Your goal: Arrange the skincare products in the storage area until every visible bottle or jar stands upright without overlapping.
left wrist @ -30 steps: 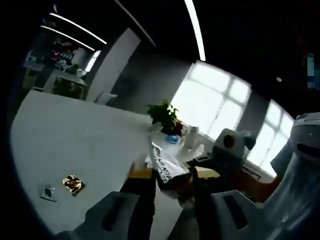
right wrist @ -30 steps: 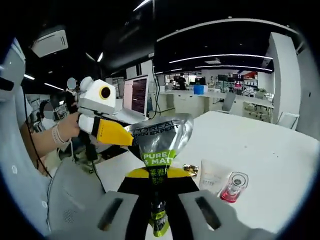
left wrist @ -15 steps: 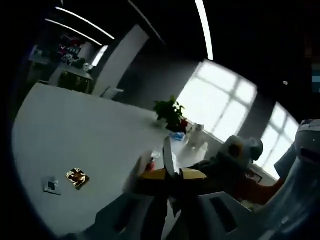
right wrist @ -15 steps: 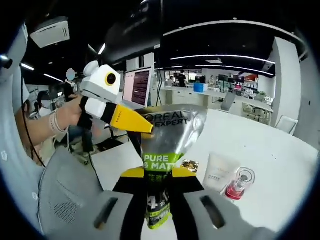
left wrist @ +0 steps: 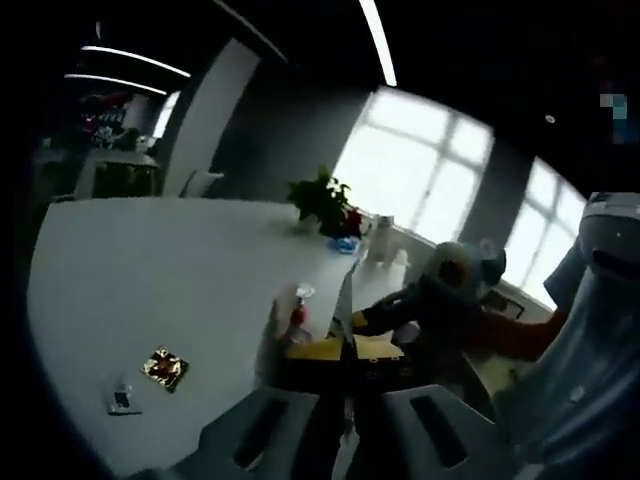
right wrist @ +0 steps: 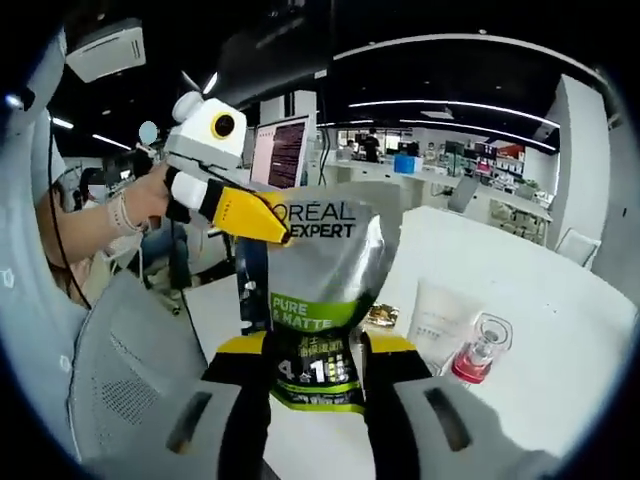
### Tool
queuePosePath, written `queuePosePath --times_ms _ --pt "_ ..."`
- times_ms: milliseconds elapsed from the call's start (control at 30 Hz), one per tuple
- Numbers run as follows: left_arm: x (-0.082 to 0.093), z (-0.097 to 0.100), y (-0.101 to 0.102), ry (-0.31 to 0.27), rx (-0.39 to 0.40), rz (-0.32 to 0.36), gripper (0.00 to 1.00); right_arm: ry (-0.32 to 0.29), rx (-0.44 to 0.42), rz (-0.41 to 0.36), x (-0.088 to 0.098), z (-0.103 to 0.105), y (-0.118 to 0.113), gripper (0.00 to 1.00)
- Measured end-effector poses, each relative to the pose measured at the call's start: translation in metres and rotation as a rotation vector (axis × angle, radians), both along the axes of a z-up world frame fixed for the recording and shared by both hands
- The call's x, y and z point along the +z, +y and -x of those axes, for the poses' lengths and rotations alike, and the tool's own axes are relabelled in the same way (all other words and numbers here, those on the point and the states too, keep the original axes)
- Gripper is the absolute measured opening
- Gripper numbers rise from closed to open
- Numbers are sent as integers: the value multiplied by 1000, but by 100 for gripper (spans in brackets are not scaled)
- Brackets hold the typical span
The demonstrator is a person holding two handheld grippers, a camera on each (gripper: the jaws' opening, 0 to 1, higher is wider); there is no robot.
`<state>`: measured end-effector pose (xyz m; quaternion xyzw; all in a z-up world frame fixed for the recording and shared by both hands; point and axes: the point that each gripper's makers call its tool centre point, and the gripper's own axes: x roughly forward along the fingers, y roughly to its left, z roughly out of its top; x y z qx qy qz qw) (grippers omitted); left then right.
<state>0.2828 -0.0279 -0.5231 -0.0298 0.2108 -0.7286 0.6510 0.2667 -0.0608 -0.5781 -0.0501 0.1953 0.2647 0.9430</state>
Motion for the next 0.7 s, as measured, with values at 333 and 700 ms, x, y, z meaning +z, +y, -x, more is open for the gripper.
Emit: queuePosePath --times_ms 333,700 --pt "4 28 9 -37 -179 -2 0 70 167 -109 -12 19 27 35" --pt "-11 0 10 11 -68 -42 0 157 152 -179 -21 21 25 5"
